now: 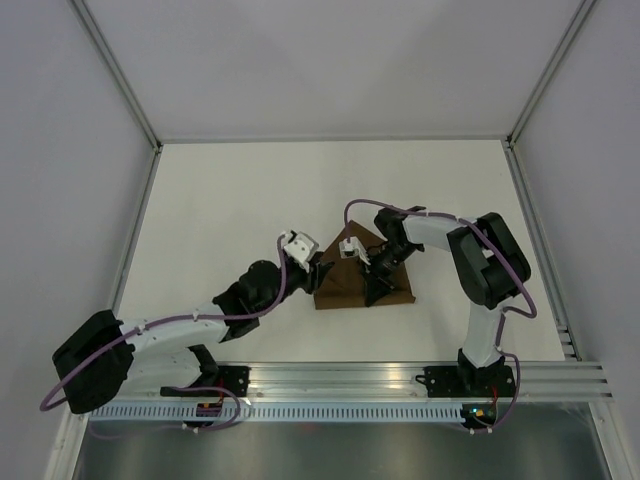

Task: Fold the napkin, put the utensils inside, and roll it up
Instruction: Roll the napkin with the utensil

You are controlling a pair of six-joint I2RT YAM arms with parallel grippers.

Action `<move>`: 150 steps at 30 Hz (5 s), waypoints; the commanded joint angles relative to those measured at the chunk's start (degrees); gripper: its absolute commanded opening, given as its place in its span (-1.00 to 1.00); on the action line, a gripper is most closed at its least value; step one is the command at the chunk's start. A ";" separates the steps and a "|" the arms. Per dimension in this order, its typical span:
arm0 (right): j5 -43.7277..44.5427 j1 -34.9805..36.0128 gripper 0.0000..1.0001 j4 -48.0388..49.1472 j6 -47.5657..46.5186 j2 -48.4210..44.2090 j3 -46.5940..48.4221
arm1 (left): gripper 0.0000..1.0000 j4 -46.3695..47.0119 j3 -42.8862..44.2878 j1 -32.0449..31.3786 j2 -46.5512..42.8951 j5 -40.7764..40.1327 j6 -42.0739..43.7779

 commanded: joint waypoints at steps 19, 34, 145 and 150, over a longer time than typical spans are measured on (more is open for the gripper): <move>3.25 -2.79 -0.99 -9.83 -5.17 11.95 2.65 | 0.09 -0.43 9.35 -29.63 23.60 -15.13 34.34; 2.98 -3.49 -0.99 -10.62 -4.90 13.27 3.53 | 0.08 9.42 11.28 -30.16 38.63 -13.71 38.22; 7.29 -0.24 -0.96 -0.86 -3.59 2.80 -3.50 | -0.14 11.36 -4.02 -12.04 3.38 -8.52 15.68; 7.11 -1.30 -0.96 -2.36 -3.67 5.71 -0.95 | -0.11 8.28 0.72 -17.06 11.72 -9.32 23.08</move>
